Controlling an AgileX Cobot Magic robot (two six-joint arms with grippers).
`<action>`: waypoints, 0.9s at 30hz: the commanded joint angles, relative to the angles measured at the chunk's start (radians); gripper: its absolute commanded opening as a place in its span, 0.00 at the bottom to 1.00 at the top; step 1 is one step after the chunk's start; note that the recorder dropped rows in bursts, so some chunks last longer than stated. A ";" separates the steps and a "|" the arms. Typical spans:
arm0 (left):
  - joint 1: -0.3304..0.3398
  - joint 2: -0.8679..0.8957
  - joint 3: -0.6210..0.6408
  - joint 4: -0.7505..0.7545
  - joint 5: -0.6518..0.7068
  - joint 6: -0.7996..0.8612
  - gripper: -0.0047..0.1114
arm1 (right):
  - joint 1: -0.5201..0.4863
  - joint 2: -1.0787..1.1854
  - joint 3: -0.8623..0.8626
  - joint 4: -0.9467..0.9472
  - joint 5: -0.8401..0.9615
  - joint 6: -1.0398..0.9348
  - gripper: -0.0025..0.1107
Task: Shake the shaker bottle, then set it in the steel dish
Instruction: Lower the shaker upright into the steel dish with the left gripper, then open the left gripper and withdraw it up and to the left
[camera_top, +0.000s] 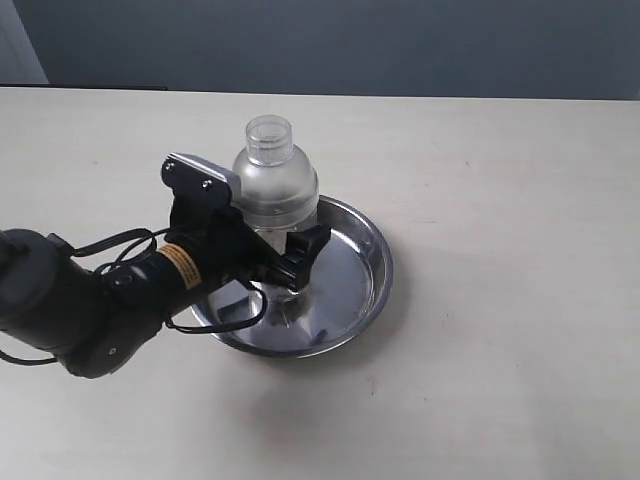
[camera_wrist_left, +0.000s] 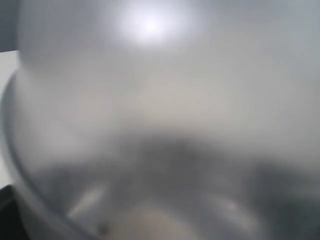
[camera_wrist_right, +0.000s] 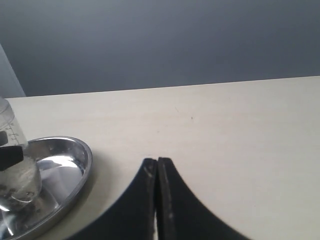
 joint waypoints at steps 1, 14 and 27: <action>0.000 -0.040 0.005 0.002 -0.052 -0.002 0.86 | -0.004 -0.004 0.001 -0.001 -0.012 0.000 0.01; 0.000 -0.272 0.005 -0.060 0.050 0.149 0.86 | -0.004 -0.004 0.001 -0.001 -0.014 0.000 0.01; 0.000 -0.573 0.005 -0.139 0.292 0.291 0.47 | -0.004 -0.004 0.001 -0.001 -0.011 0.000 0.01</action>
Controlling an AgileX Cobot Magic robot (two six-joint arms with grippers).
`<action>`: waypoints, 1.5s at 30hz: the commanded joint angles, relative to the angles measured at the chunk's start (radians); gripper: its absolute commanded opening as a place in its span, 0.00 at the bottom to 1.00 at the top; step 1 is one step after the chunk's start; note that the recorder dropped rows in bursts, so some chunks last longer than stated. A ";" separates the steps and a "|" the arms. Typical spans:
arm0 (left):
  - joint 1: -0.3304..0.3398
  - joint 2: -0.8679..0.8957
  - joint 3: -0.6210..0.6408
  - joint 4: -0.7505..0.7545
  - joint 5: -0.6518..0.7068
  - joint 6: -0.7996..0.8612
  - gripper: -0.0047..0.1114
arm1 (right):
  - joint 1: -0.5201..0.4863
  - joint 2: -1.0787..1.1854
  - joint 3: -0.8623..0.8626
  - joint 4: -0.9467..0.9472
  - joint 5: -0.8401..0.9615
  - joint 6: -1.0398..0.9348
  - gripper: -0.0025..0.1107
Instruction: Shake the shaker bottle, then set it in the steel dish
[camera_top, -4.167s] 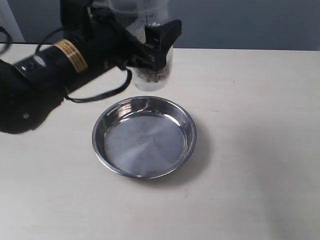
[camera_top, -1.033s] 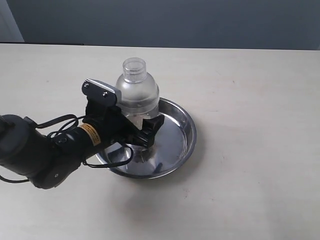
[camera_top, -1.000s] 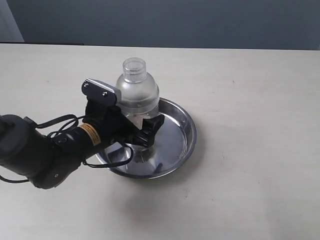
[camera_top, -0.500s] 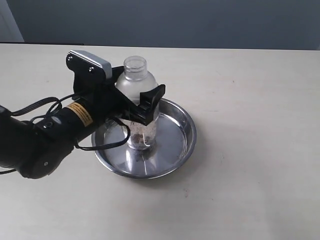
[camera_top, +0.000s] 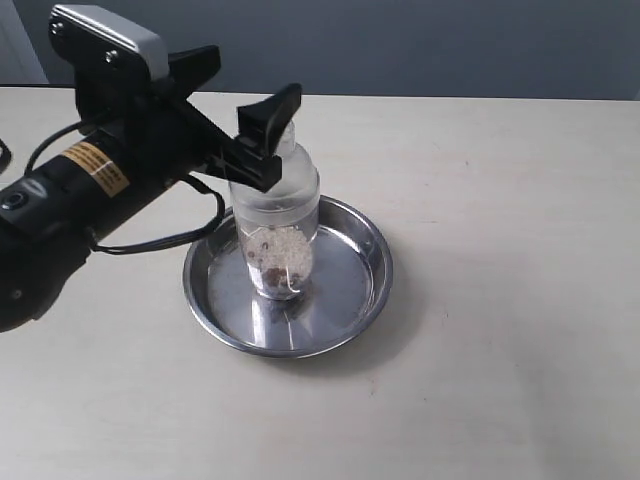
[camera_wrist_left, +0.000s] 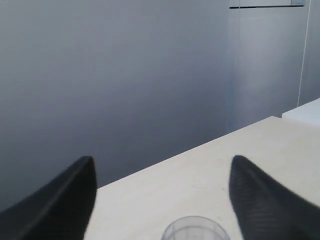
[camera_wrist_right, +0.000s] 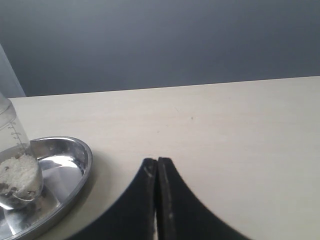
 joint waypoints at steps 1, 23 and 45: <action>0.000 -0.114 0.003 -0.066 0.145 0.086 0.39 | -0.004 -0.004 0.001 -0.001 -0.011 0.000 0.01; 0.012 -0.619 0.003 -0.283 0.817 0.412 0.05 | -0.004 -0.004 0.001 -0.001 -0.014 0.000 0.01; 0.349 -1.220 0.420 -0.141 0.846 0.094 0.04 | -0.004 -0.004 0.001 -0.001 -0.011 0.000 0.01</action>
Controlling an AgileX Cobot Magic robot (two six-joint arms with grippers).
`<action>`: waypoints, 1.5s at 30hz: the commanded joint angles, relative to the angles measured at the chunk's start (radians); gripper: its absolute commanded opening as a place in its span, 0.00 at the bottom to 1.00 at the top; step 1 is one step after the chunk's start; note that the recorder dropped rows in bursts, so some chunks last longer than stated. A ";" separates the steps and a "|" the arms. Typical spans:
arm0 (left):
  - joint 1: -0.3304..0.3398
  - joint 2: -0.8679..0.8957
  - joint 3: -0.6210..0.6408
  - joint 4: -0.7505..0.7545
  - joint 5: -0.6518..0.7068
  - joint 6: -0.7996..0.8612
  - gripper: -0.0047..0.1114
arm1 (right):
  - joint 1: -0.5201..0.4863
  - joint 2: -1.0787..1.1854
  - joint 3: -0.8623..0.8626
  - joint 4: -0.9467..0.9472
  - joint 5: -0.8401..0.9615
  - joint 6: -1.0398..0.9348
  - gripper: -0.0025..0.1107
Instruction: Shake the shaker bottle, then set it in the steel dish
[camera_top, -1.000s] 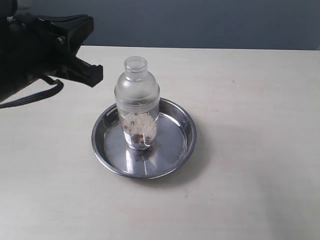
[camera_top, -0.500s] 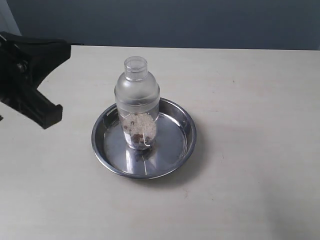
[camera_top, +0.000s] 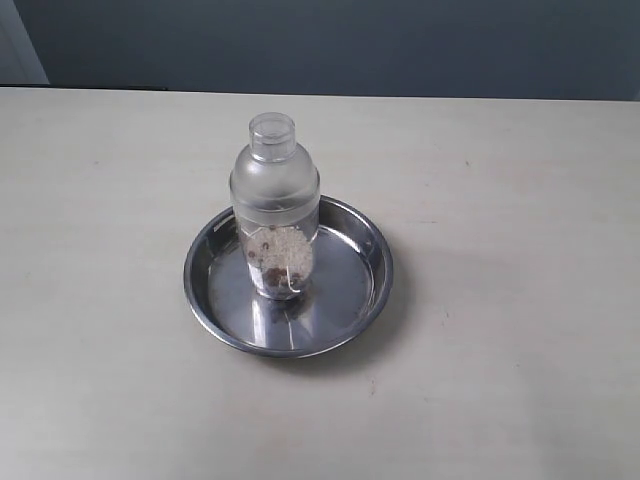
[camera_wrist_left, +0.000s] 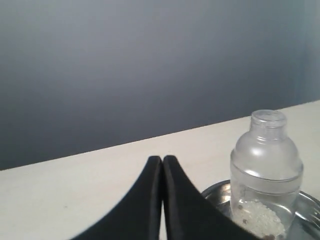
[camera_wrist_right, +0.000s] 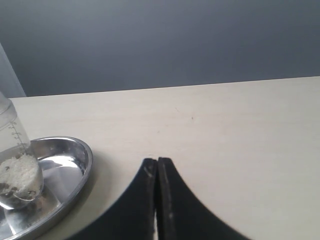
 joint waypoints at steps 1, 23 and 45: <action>0.101 -0.154 0.083 0.022 0.033 -0.097 0.04 | -0.004 -0.004 0.001 -0.001 -0.011 0.000 0.01; 0.193 -0.299 0.211 0.135 0.251 -0.227 0.04 | -0.004 -0.004 0.001 -0.001 -0.013 0.000 0.01; 0.193 -0.299 0.211 0.155 0.289 -0.201 0.04 | -0.004 -0.004 0.001 -0.001 -0.014 0.000 0.01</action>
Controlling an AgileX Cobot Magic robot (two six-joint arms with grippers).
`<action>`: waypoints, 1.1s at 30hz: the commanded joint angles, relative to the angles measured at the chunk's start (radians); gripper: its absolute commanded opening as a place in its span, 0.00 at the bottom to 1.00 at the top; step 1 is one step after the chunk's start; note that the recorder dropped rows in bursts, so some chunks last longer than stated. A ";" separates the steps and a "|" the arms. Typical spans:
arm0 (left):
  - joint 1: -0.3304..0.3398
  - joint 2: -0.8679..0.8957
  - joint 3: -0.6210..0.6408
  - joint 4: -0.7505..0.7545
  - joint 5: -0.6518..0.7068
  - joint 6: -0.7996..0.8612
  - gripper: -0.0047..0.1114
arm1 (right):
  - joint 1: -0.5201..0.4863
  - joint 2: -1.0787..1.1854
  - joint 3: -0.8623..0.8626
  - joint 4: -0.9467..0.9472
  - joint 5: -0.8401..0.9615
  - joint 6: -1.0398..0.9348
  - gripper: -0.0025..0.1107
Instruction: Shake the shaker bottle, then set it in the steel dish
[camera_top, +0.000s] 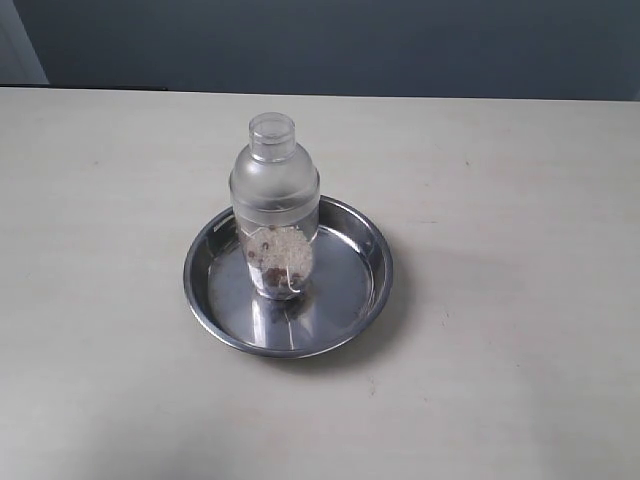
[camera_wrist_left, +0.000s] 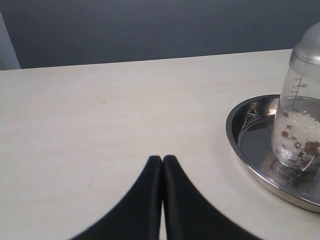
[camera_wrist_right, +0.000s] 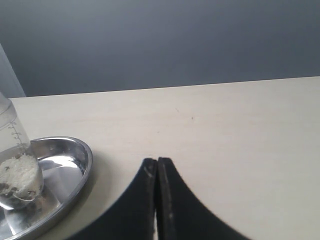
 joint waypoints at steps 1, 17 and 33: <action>0.002 -0.005 0.004 0.004 -0.012 0.002 0.04 | -0.004 -0.004 0.001 -0.001 -0.014 0.000 0.01; 0.002 -0.005 0.004 0.004 -0.012 0.002 0.04 | -0.004 -0.004 0.001 -0.001 -0.014 0.000 0.01; 0.002 -0.005 0.004 0.027 -0.012 0.002 0.04 | -0.004 -0.004 0.001 -0.001 -0.012 0.000 0.01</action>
